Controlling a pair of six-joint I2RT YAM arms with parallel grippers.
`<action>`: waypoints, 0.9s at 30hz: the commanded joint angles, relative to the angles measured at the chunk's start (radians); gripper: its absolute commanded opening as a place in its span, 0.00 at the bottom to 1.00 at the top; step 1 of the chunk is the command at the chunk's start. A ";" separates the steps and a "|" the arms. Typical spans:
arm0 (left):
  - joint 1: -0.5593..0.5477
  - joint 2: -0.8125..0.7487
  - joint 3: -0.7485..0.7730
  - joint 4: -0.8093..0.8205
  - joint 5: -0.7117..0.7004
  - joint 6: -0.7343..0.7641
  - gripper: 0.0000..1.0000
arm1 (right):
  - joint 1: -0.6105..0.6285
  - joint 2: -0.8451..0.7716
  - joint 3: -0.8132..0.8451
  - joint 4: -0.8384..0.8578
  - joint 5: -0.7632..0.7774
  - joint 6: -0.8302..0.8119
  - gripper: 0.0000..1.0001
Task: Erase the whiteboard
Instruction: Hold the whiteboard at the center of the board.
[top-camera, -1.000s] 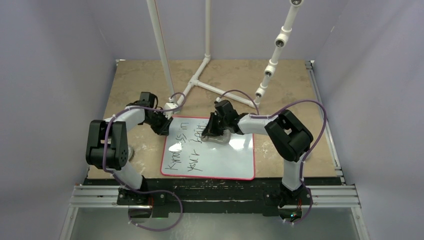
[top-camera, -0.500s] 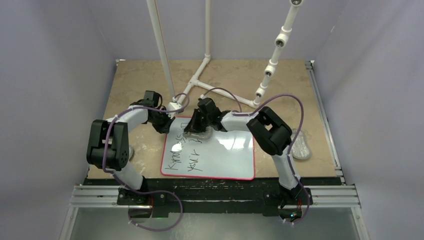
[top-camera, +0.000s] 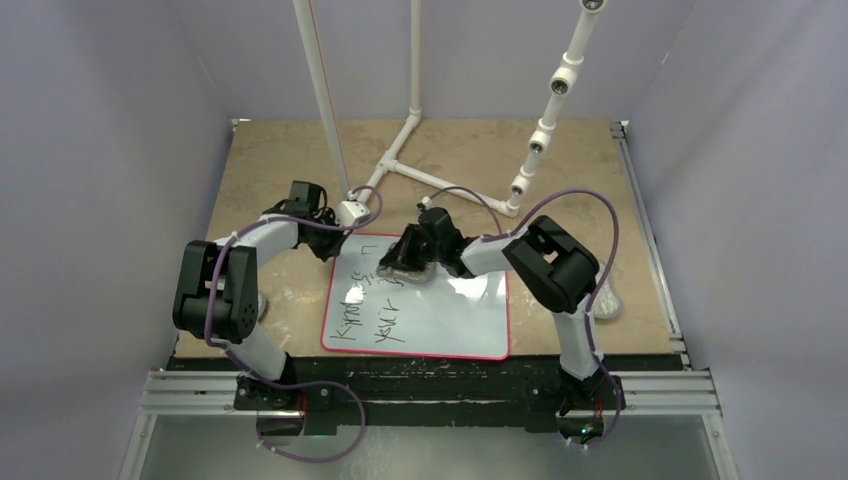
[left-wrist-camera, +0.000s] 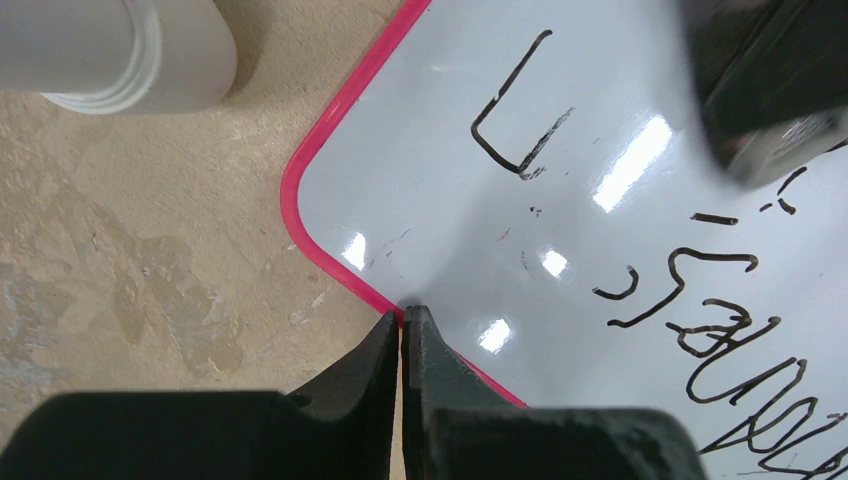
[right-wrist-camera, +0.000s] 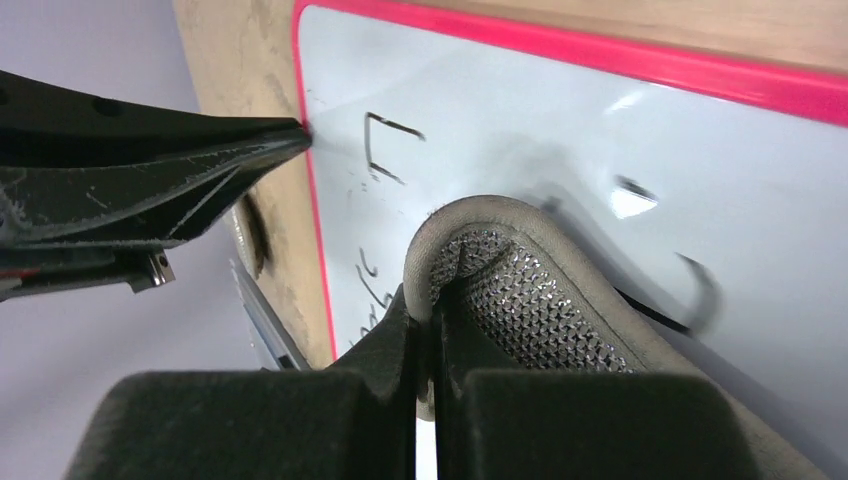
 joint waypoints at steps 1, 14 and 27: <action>-0.002 0.096 -0.098 -0.066 -0.126 0.049 0.02 | -0.055 0.001 -0.178 -0.131 0.184 -0.090 0.00; -0.001 0.098 -0.105 -0.095 -0.144 0.078 0.01 | 0.088 0.256 0.285 -0.287 0.215 -0.007 0.00; 0.004 0.076 -0.138 -0.098 -0.165 0.113 0.00 | -0.126 0.008 -0.224 -0.113 0.240 -0.039 0.00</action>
